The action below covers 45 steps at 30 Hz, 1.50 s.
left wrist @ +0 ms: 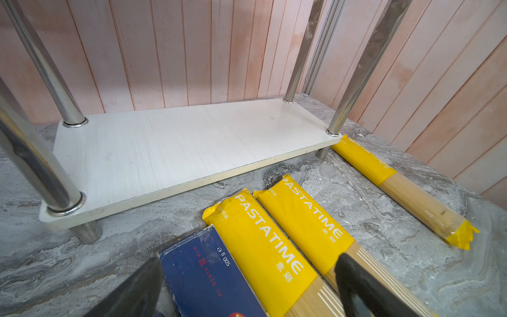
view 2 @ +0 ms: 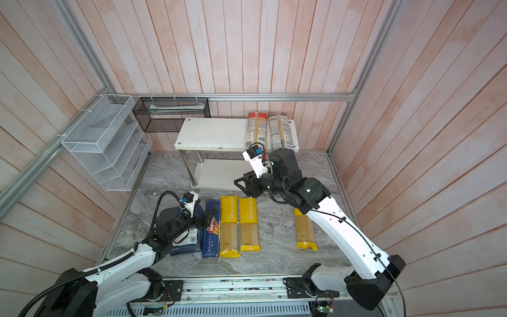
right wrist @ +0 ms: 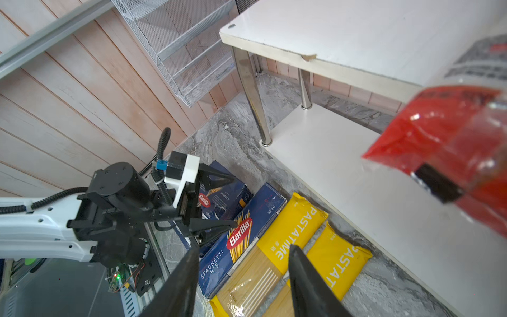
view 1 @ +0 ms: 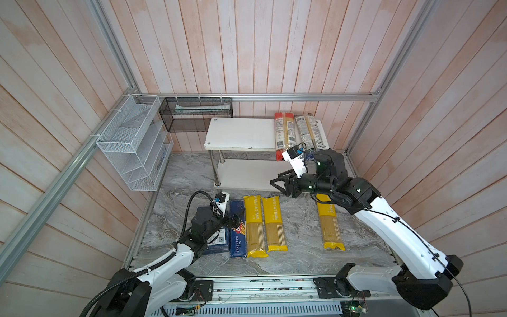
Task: Place and organize the pasta boxes and bags onto the shelf
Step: 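Withdraw the right gripper and lower it over the lone yellow PASTATIME pack, then close the right gripper on the yellow PASTATIME pack's yellow end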
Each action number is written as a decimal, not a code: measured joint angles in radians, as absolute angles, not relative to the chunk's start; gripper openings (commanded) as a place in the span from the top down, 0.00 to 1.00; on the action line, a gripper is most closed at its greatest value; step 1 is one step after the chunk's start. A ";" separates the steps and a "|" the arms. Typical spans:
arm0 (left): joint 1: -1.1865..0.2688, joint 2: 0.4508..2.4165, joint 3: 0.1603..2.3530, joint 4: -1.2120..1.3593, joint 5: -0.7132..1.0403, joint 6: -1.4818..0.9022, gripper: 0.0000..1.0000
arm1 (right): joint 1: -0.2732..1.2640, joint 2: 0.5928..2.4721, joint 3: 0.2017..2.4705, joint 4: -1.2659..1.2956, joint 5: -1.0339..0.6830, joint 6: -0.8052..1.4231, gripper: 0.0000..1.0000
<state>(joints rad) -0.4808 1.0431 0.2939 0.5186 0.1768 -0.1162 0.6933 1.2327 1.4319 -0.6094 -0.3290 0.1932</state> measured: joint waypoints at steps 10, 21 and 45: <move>-0.481 1.043 0.294 0.519 0.175 -0.116 0.00 | 0.693 1.015 1.067 -0.572 -0.180 0.325 0.47; -0.481 1.045 0.294 0.519 0.175 -0.117 0.00 | 0.641 0.827 0.758 -0.584 0.198 0.624 0.37; -0.481 1.047 0.294 0.519 0.175 -0.117 0.00 | 0.148 1.105 0.605 -0.393 0.197 0.530 0.02</move>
<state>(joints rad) -0.4808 1.0466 0.2939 0.5194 0.1749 -0.1165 0.1478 1.1046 0.6048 -0.3927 0.1970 0.5301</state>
